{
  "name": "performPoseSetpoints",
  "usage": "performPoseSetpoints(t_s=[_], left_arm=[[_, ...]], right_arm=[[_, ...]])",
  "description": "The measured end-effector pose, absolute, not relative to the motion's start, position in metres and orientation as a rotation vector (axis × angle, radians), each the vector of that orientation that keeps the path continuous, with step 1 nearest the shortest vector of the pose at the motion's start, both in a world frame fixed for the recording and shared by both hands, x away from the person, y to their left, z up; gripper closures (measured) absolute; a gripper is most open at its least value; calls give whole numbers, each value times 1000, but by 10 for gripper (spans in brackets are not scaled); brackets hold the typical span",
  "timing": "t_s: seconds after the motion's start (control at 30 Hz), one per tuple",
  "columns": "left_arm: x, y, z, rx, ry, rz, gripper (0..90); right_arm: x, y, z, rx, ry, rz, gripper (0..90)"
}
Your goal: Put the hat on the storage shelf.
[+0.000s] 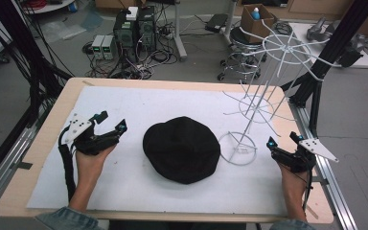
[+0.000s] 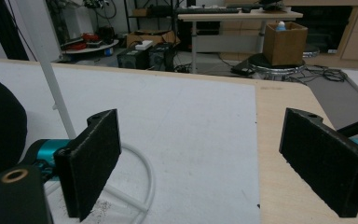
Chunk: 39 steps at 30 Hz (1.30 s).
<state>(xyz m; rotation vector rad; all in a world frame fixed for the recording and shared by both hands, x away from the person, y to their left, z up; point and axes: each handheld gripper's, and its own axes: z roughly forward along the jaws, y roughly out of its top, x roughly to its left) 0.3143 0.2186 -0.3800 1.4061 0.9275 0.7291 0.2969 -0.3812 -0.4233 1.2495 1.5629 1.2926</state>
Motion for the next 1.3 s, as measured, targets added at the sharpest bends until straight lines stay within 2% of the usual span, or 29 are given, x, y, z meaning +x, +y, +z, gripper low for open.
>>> performPoseSetpoints(t_s=[0.2,0.43,0.8,1.17,1.3], left_arm=[[315,193,-382,1456,853,684,221],[313,146,-386,1570,678,646,220],[306,87,-402,1731,541,589,225],[309,72,-413,1832,563,560,229],[310,70,-417,1874,566,590,278]], right_arm=[[297,-381,-423,1241,1571,1281,119],[295,-382,-423,1254,1565,1283,119],[294,-383,-423,1259,1556,1285,119],[294,-384,-423,1259,1563,1287,119],[294,-384,-423,1260,1565,1289,119]])
